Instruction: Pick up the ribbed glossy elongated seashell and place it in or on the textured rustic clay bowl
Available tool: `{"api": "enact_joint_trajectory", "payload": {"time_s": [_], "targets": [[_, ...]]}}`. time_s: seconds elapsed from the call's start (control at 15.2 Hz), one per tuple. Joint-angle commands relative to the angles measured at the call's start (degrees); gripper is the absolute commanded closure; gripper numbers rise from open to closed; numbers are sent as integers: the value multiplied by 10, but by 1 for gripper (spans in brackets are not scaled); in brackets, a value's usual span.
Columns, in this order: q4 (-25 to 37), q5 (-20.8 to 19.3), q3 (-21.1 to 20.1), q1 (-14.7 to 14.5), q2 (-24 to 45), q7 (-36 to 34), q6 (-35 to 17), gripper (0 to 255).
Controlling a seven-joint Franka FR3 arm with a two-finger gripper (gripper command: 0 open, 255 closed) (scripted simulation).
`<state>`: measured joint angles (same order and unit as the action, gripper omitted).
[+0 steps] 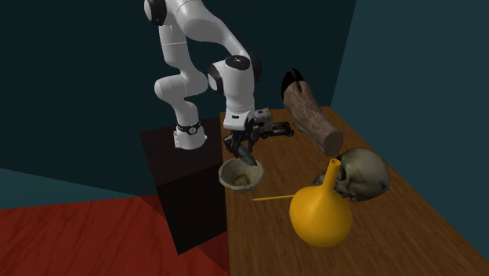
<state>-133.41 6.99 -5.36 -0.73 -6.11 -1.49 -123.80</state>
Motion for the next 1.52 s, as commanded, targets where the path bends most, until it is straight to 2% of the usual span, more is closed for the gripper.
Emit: {"api": "enact_joint_trajectory", "payload": {"time_s": [0.0,0.4,0.86,0.92,1.25,1.45], "targets": [[-8,1,-1,-1,9,1,-17,255],[-27,2,-2,-1,38,4,-65,255],[-27,2,-2,-1,38,4,-65,255],[-27,2,-2,-1,38,4,-65,0],[-27,2,-2,-1,38,4,-65,0],[2,-1,2,2,7,3,-5,0]]}}
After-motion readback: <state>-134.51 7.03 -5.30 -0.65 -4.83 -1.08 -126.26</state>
